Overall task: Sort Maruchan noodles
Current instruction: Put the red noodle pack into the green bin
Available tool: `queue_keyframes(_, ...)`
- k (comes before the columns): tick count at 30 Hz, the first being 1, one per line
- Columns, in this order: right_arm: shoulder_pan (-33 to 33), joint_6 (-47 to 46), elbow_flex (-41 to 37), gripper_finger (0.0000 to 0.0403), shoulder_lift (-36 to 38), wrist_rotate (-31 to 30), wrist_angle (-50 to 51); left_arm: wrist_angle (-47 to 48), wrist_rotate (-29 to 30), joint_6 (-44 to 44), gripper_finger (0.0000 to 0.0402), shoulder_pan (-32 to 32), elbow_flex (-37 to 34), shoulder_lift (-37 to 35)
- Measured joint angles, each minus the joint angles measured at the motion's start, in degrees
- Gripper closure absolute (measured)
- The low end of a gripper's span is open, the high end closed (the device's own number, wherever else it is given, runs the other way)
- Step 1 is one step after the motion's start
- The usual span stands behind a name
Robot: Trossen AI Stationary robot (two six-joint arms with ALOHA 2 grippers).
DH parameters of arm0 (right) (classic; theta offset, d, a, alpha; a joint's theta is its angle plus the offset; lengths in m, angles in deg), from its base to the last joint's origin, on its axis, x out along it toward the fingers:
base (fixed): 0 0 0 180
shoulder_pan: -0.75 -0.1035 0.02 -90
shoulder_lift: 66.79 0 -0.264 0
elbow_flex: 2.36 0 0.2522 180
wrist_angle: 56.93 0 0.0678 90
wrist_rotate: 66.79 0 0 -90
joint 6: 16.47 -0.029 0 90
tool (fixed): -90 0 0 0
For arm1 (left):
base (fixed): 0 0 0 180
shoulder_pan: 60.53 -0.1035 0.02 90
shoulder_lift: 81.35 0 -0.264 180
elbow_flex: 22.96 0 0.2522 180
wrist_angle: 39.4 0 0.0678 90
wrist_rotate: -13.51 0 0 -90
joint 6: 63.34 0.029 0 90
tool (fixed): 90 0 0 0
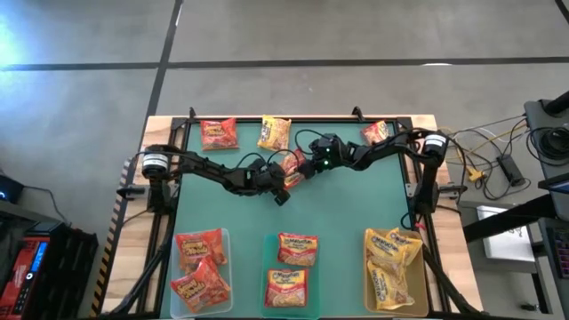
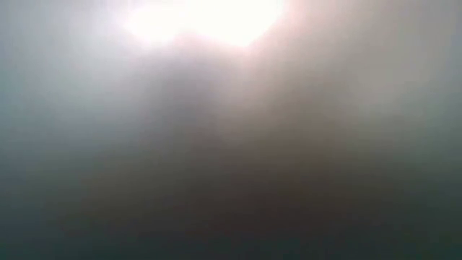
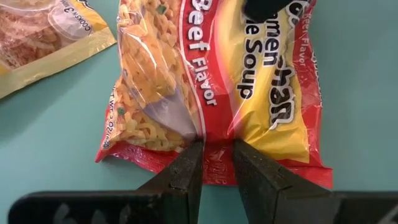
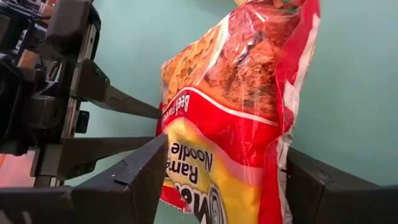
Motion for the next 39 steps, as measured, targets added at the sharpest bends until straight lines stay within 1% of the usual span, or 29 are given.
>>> queue_keyframes(9,-0.9,0.8,0.0,0.0238,0.0,0.5,0.2,1.5,-0.9,0.3,0.0327,0.6,0.1,-3.1)
queue_keyframes(11,-0.9,1.4,0.0,0.0256,0.0,0.8,0.3,3.8,-2.3,1.3,0.0327,1.2,0.0,-4.5)
queue_keyframes(15,-0.9,3.4,0.0,0.0288,0.2,3.4,0.7,10.3,-4.4,2.1,0.0327,2.7,-0.1,-7.9)
queue_keyframes(18,-0.9,4.1,0.0,0.0308,0.2,4.0,0.7,14.0,-4.4,1.7,0.0327,3.5,-0.2,-10.9)
queue_keyframes(21,-0.9,5.2,0.0,0.0324,0.3,4.1,0.8,15.2,-3.7,1.4,0.0327,3.9,-0.1,-13.4)
queue_keyframes(24,-0.9,6.0,0.0,0.0332,0.3,5.2,0.8,16.9,-3.5,0.8,0.0327,4.2,-0.1,-14.7)
queue_keyframes(30,-0.9,6.1,-0.1,0.0334,1.1,9.0,0.9,22.3,-3.3,-0.9,0.0327,4.5,0.0,-17.3)
queue_keyframes(37,-1.0,6.7,-0.1,0.0335,5.8,12.4,1.8,27.9,-2.9,-2.6,0.0327,5.0,-0.1,-22.1)
queue_keyframes(39,-1.2,6.7,-0.1,0.0335,7.4,13.8,2.9,30.3,-1.5,-3.4,0.0327,5.0,-0.2,-24.2)
